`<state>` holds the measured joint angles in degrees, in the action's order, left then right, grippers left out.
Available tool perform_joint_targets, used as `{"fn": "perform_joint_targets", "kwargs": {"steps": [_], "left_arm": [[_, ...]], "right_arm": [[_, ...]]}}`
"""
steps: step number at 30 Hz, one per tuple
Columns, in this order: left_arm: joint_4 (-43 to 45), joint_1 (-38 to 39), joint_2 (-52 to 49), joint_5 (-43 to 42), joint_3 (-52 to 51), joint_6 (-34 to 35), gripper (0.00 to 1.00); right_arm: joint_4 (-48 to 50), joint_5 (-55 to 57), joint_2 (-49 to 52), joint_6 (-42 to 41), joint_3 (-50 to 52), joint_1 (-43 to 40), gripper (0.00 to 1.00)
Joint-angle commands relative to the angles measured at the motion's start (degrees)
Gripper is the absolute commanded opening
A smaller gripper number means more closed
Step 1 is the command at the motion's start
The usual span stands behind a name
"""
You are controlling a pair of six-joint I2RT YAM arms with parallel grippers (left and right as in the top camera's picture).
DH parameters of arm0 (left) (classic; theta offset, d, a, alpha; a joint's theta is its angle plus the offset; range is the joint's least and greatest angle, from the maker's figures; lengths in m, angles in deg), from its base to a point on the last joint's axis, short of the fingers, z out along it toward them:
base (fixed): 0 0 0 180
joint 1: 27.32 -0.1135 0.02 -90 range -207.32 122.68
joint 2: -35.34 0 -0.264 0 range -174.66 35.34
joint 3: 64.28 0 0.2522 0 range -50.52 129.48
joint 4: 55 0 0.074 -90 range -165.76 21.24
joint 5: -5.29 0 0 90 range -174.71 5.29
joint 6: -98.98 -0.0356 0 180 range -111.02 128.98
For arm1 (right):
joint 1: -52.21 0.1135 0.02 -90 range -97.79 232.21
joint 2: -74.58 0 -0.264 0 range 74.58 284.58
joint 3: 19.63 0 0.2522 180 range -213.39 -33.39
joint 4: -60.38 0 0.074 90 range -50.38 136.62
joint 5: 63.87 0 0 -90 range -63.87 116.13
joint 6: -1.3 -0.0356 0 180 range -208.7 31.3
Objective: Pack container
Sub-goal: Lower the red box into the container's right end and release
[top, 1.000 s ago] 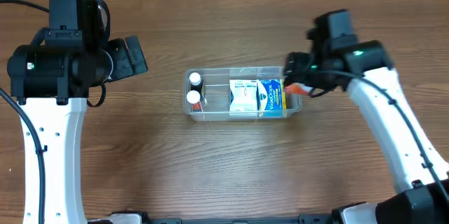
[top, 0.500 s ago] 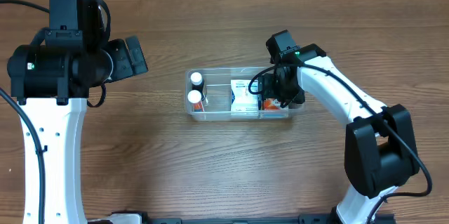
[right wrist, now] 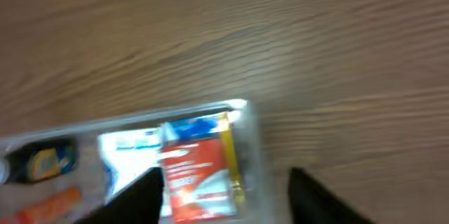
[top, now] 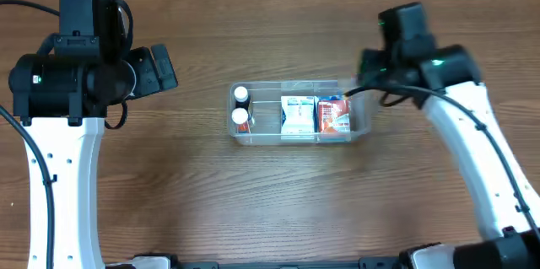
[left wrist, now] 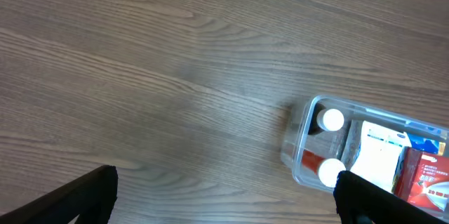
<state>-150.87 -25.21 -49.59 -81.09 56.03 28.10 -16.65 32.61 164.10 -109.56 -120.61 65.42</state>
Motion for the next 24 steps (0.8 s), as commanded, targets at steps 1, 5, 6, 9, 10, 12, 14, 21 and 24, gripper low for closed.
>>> {"fn": "perform_joint_targets", "kwargs": {"steps": [1,5,6,9,10,12,14,21,24], "left_arm": [[-0.02,-0.22,-0.26,-0.46,0.44,-1.09,1.0],[0.0,-0.22,-0.26,-0.48,0.44,-1.09,1.0],[0.0,-0.22,-0.26,-0.46,0.44,-1.09,1.0],[0.0,-0.22,-0.26,-0.48,0.44,-1.09,1.0],[0.0,-0.22,-0.26,-0.46,0.44,-1.09,1.0],[0.02,-0.22,-0.26,-0.46,0.44,-1.09,1.0],[0.0,-0.22,-0.26,-0.46,0.44,-1.09,1.0],[0.02,-0.22,-0.26,-0.48,0.44,-1.09,1.0],[0.02,-0.22,-0.26,-0.48,0.44,-1.09,1.0]], "right_arm": [[-0.13,1.42,1.31,-0.13,3.28,-4.98,0.37],[4.44,1.36,1.42,0.13,11.63,-6.97,0.12],[6.34,0.79,1.6,0.9,13.92,-6.97,0.09],[12.09,-1.84,3.78,1.99,20.9,-6.97,0.07],[13.44,-4.9,4.94,4.66,21.9,-6.97,0.07],[14.47,-10.82,6.43,8.61,22.36,-6.97,0.07],[15.54,-13.09,6.8,9.2,22.36,-6.97,0.07],[17.4,-27.98,6.8,17.75,22.36,-6.95,0.07],[17.81,-31.67,6.8,19.45,22.36,-6.95,0.07]]}}
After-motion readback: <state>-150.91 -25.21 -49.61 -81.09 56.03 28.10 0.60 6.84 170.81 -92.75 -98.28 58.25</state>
